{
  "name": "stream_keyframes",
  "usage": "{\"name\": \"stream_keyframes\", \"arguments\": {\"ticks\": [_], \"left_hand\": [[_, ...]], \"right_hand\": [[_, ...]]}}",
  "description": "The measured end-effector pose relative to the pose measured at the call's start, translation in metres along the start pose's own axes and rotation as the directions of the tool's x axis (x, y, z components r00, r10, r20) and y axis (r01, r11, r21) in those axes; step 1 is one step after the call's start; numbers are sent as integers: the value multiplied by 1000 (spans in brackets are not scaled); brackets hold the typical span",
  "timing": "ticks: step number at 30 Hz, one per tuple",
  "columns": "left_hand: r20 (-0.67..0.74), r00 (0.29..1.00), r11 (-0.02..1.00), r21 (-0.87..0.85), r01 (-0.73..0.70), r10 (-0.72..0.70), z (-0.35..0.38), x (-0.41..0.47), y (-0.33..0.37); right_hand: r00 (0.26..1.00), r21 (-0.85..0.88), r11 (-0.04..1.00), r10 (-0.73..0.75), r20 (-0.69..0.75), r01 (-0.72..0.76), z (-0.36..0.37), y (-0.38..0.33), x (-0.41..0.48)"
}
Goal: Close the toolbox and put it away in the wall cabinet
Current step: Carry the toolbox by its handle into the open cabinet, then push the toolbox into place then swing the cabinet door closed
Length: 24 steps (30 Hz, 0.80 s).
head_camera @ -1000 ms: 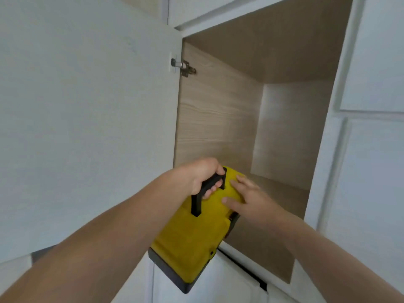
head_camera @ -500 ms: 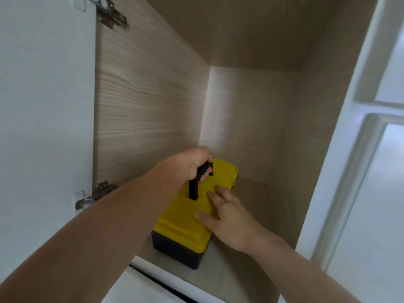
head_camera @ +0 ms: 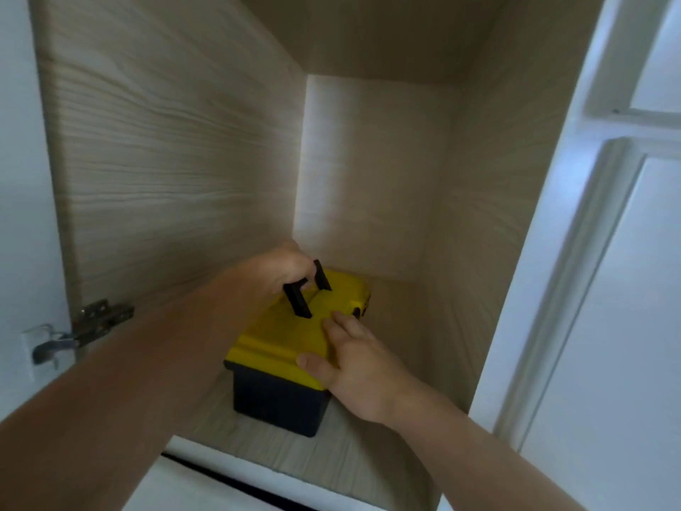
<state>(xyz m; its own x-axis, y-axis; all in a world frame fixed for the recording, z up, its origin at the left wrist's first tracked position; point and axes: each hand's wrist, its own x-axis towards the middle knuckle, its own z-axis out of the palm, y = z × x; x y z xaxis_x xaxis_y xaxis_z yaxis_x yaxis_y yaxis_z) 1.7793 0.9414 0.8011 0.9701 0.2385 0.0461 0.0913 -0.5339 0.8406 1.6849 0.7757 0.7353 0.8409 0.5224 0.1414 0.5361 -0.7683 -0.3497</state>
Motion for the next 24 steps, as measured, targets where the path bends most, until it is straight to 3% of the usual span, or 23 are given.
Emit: {"name": "stream_keyframes", "arguments": {"ticks": [2,7,9,13,17,24], "left_hand": [[-96,991,991,104,-87,97,-9,-11,-14],[-30,960,952,143,-271,278,-30,-55,-63],[-18,905,891,183,-416,426,-43,-80,-93],[157,765,719,265,-642,625,-42,-108,-137],[170,654,539,436,-721,737,-24,-101,-140],[202,691,596,379,-708,693,-8,-35,-125]], "right_hand": [[1000,-4,1000,-18,-22,18,2,-3,-2],[969,-102,985,-159,-189,142,18,-19,-10],[952,-123,973,-217,-215,194,30,-30,-13],[931,-180,962,-247,-267,204,43,-32,-11],[922,-259,947,-263,-285,190,41,-25,-7],[952,-210,978,-82,-294,20,34,-15,44]]}}
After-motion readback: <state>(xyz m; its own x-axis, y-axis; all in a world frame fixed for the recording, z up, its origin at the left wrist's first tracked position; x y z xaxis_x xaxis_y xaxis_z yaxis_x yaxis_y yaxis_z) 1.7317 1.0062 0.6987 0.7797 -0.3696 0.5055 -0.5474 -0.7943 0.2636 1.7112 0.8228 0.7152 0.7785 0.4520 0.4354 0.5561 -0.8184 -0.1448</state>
